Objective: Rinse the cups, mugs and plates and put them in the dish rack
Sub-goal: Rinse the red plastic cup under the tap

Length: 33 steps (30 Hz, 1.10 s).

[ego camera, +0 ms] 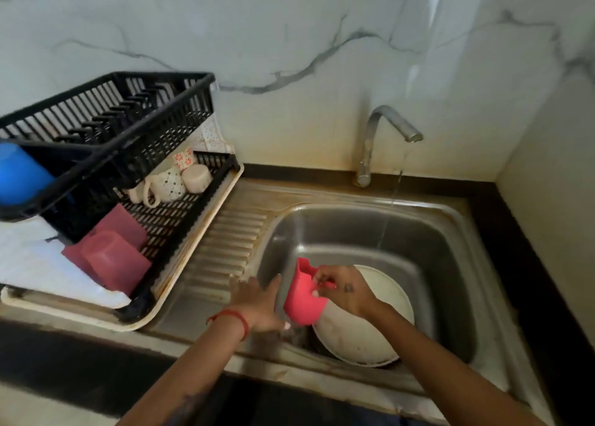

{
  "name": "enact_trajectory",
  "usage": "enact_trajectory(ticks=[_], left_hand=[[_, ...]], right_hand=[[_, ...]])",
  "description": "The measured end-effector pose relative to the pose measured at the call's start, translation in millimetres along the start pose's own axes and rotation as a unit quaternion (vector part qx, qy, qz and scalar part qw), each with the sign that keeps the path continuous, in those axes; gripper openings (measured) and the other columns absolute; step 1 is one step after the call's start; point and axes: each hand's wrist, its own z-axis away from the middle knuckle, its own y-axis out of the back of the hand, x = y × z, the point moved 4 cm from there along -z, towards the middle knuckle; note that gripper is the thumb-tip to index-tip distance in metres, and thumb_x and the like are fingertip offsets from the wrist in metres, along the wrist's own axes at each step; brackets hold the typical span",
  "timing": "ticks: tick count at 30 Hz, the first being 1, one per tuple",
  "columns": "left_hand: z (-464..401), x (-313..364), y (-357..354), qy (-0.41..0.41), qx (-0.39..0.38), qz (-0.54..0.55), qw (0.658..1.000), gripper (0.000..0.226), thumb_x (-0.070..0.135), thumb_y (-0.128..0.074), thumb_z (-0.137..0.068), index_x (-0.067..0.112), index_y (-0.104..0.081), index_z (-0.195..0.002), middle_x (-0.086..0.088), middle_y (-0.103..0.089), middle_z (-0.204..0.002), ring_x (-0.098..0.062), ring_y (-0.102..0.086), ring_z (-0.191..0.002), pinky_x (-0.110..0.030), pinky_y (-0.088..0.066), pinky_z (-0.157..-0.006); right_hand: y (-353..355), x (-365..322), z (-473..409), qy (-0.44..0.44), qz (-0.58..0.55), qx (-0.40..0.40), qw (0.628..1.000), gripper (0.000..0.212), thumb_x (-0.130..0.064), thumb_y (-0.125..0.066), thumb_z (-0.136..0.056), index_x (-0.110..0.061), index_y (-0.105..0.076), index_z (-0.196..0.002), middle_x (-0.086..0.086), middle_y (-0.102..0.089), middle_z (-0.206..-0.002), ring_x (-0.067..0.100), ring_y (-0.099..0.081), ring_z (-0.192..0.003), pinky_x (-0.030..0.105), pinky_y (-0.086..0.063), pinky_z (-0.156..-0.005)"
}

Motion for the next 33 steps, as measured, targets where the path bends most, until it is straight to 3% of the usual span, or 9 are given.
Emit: enact_trajectory(ticks=[6,10,14,16,19,22,25,28,33], left_hand=[[-19,68,52,-0.176,0.025,0.438,0.881,0.093,0.036,-0.068,-0.087,0.015,-0.004,-0.152,0.004,-0.035,-0.144,-0.007,-0.032,-0.134,-0.014,-0.03,-0.099],[-30,99,55,-0.104,-0.041,0.582,0.805,0.092,0.053,-0.047,-0.092,0.023,0.016,-0.152,-0.003,-0.012,-0.16,-0.022,-0.019,-0.145,-0.035,-0.022,-0.11],[-41,135,67,-0.063,-0.189,0.772,0.603,0.095,0.07,-0.046,-0.076,0.023,-0.016,-0.153,-0.015,-0.028,-0.154,-0.047,-0.025,-0.138,-0.064,-0.019,-0.11],[-55,150,84,-0.051,-0.198,0.834,0.513,0.088,0.069,-0.044,-0.083,0.014,-0.027,-0.149,-0.023,-0.036,-0.147,-0.053,-0.031,-0.132,-0.066,-0.024,-0.107],[-80,169,109,-0.05,-0.169,0.873,0.456,0.082,0.065,-0.049,-0.084,0.01,-0.035,-0.143,-0.027,-0.045,-0.139,-0.054,-0.04,-0.126,-0.067,-0.035,-0.099],[-94,188,127,-0.097,-0.128,0.913,0.375,0.067,0.057,-0.053,-0.087,0.008,-0.049,-0.132,-0.024,-0.068,-0.108,-0.04,-0.069,-0.089,-0.051,-0.057,-0.068],[-108,193,130,-0.074,-0.069,0.931,0.351,0.058,0.047,-0.061,-0.086,0.008,-0.055,-0.129,-0.017,-0.07,-0.096,-0.025,-0.071,-0.063,-0.031,-0.055,-0.05],[-126,190,129,-0.068,-0.027,0.919,0.386,0.052,0.044,-0.067,-0.081,0.01,-0.062,-0.119,-0.014,-0.074,-0.091,-0.027,-0.072,-0.075,-0.034,-0.057,-0.057],[-139,190,124,-0.091,-0.042,0.922,0.375,0.05,0.034,-0.072,-0.07,0.01,-0.063,-0.114,-0.021,-0.071,-0.098,-0.037,-0.069,-0.091,-0.044,-0.057,-0.064]], right_hand=[[67,-9,18,-0.023,0.14,0.132,0.981,0.018,-0.02,-0.068,-0.082,-0.022,-0.072,-0.099,-0.003,-0.072,-0.101,0.018,-0.065,-0.093,0.027,-0.046,-0.08],[109,-11,26,-0.03,0.151,0.231,0.961,0.014,-0.023,-0.07,-0.082,-0.021,-0.072,-0.096,-0.002,-0.072,-0.092,0.019,-0.065,-0.086,0.027,-0.046,-0.075],[141,-5,19,0.005,0.15,0.267,0.952,0.013,-0.022,-0.072,-0.082,-0.017,-0.072,-0.095,-0.001,-0.072,-0.093,0.018,-0.066,-0.085,0.024,-0.045,-0.073],[155,1,14,0.031,0.128,0.285,0.95,0.012,-0.018,-0.073,-0.081,-0.014,-0.072,-0.093,0.001,-0.072,-0.091,0.02,-0.066,-0.083,0.026,-0.048,-0.072],[173,8,1,0.073,0.117,0.31,0.941,0.008,-0.015,-0.072,-0.083,-0.012,-0.072,-0.091,0.004,-0.071,-0.091,0.02,-0.066,-0.08,0.035,-0.053,-0.073],[182,8,-11,0.104,0.139,0.324,0.93,0.007,-0.015,-0.065,-0.088,-0.012,-0.071,-0.09,0.006,-0.069,-0.093,0.018,-0.065,-0.08,0.035,-0.055,-0.071],[175,8,-24,0.09,0.291,0.264,0.915,0.018,-0.022,-0.053,-0.094,-0.014,-0.066,-0.102,0.008,-0.067,-0.099,0.024,-0.063,-0.089,0.038,-0.052,-0.077],[174,15,-35,0.116,0.405,0.197,0.885,0.024,-0.022,-0.051,-0.094,-0.018,-0.056,-0.118,0.006,-0.064,-0.113,0.025,-0.057,-0.107,0.036,-0.046,-0.094],[198,28,-44,0.174,0.57,0.063,0.8,0.032,-0.03,-0.044,-0.098,-0.024,-0.052,-0.128,-0.002,-0.056,-0.131,0.019,-0.039,-0.133,0.043,0.006,-0.119]])
